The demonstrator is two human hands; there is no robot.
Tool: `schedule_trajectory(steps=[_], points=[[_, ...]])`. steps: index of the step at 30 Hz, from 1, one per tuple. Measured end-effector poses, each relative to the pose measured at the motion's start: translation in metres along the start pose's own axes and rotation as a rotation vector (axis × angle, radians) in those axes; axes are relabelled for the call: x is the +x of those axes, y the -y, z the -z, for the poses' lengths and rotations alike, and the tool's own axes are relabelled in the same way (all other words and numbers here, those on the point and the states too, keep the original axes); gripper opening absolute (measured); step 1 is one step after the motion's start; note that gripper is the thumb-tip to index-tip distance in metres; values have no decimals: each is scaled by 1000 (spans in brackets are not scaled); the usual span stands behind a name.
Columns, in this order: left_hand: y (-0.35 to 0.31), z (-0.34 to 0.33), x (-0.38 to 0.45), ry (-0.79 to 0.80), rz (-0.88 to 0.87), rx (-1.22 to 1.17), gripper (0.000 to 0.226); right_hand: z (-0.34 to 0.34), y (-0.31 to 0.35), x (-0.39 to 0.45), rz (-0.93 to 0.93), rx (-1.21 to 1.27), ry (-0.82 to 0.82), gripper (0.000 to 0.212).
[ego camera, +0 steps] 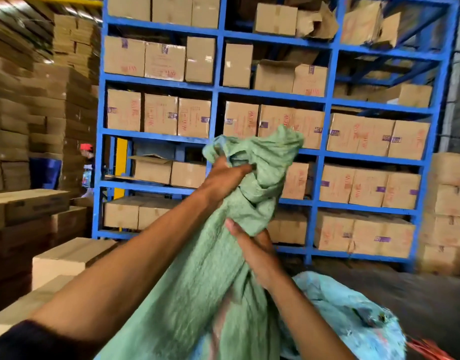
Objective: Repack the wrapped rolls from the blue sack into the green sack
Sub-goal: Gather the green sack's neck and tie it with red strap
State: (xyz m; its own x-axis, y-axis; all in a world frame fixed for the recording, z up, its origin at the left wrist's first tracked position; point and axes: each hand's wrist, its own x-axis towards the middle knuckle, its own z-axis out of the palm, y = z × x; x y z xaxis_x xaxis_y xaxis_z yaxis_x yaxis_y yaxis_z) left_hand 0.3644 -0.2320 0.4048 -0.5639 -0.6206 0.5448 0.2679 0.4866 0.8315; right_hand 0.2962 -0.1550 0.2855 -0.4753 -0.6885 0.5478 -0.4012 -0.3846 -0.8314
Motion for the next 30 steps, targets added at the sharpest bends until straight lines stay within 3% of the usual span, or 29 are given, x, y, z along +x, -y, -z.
schedule_trajectory(steps=[1,2,3,5,8,10,12,14,16,18,20,22,23,25,28,30], points=[[0,-6,0,163,13,113,52,-11,-8,6,9,91,-206,21],[-3,-8,-4,295,9,208,60,-17,-13,12,-12,202,-384,9],[-7,-3,-12,369,-19,280,65,-19,-19,17,-57,298,-518,9],[-1,15,-28,360,-70,287,74,-18,-32,26,-154,483,-604,6],[58,53,-75,189,-60,137,93,-10,-49,38,-232,748,-515,39],[93,60,-104,283,53,165,101,-15,-56,45,-336,780,-265,74],[121,50,-114,371,149,68,82,-26,-61,47,-365,650,-64,90],[141,34,-110,235,183,-29,55,-30,-64,53,-385,479,-129,84],[149,27,-97,-103,123,130,47,-20,-72,65,-393,110,-239,74],[163,35,-81,-370,101,527,48,-6,-88,66,-431,-191,-159,73],[172,41,-78,-465,145,720,53,-3,-97,36,-500,-119,59,99],[177,25,-83,-321,65,803,64,-11,-98,7,-467,102,218,91],[177,9,-88,-158,7,803,68,-16,-100,4,-440,186,146,77],[174,-13,-107,110,1,666,69,-23,-105,8,-440,231,-182,52],[177,12,-127,68,67,614,83,-16,-109,0,-457,375,-428,46],[193,48,-135,105,266,557,112,-6,-113,-12,-456,513,-364,44]])
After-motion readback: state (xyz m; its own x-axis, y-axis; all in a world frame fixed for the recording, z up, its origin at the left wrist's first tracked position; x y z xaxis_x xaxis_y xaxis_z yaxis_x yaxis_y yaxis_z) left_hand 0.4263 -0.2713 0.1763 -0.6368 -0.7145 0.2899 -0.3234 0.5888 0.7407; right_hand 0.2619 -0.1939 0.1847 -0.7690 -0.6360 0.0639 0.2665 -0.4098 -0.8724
